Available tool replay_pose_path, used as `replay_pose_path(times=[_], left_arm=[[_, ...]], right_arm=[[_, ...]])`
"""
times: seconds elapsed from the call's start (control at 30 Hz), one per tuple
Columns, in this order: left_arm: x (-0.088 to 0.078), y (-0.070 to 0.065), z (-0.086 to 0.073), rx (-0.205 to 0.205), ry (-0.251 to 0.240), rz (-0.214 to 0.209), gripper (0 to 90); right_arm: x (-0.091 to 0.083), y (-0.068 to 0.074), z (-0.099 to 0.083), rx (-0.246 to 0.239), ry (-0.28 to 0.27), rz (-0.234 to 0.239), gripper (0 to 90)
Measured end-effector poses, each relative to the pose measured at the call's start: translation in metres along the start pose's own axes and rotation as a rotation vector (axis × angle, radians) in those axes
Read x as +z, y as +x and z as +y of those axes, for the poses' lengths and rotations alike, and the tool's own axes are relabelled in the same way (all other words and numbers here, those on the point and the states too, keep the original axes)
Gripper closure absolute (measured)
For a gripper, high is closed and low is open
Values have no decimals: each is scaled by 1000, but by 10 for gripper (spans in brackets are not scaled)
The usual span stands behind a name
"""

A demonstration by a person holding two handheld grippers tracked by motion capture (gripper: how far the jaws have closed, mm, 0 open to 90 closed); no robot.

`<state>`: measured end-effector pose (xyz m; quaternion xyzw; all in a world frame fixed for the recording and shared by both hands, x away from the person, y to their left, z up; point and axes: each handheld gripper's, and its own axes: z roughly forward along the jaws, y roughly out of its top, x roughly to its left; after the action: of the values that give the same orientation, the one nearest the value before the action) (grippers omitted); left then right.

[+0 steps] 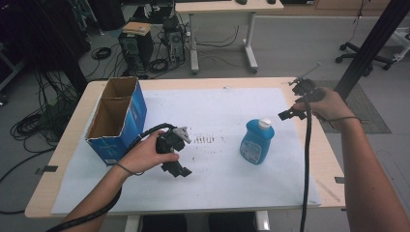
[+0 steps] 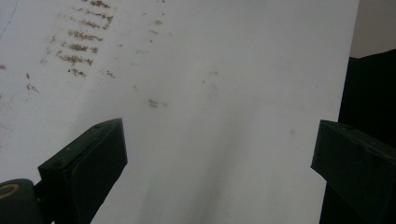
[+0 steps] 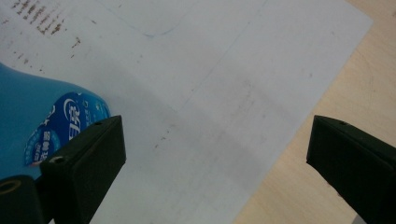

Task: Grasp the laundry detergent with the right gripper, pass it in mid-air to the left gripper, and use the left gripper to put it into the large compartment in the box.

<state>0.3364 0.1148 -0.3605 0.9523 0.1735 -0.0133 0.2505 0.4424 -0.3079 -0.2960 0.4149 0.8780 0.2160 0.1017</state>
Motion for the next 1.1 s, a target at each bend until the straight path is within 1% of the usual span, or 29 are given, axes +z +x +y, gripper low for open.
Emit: replay_pose_path(times=[0.03,0.07,0.2,0.23,0.3,0.37,0.43,0.47,0.5,0.67,0.7,0.8,0.83,0.97,1.0,1.1], left_arm=[[0,0,0,0,0,0,36],[0,0,0,0,0,0,36],[1,-3,-1,0,2,2,36],[1,-3,-1,0,2,2,36],[0,-4,-1,-1,-3,0,36],[0,-6,0,9,2,0,36],[0,-8,0,9,3,1,36],[0,-8,0,9,3,1,36],[0,-8,0,5,2,1,36],[-2,-11,2,16,5,2,36],[-2,-11,2,16,5,2,36],[-2,-13,3,16,8,5,36],[-2,-13,3,16,8,5,36],[-3,-14,2,19,12,6,36],[-3,-14,2,19,12,6,36],[-3,-14,2,18,11,6,36]], right_arm=[[0,0,0,0,0,0,45],[-4,1,-7,-2,5,-11,45],[-6,1,-11,0,7,-15,47],[-10,1,-17,5,3,-21,47],[-10,1,-17,5,3,-21,47],[-13,2,-23,5,4,-26,47],[-15,3,-27,4,4,-29,47],[-15,3,-27,4,4,-29,47],[-17,4,-32,8,-2,-28,47],[-21,6,-40,12,-13,-23,47],[-22,10,-46,7,-15,-20,47],[-22,11,-47,7,-14,-20,47],[-23,15,-52,5,-16,-15,47],[-24,16,-54,4,-17,-10,47],[-23,21,-62,-1,-21,-6,47],[-23,21,-62,-1,-21,-6,47]])
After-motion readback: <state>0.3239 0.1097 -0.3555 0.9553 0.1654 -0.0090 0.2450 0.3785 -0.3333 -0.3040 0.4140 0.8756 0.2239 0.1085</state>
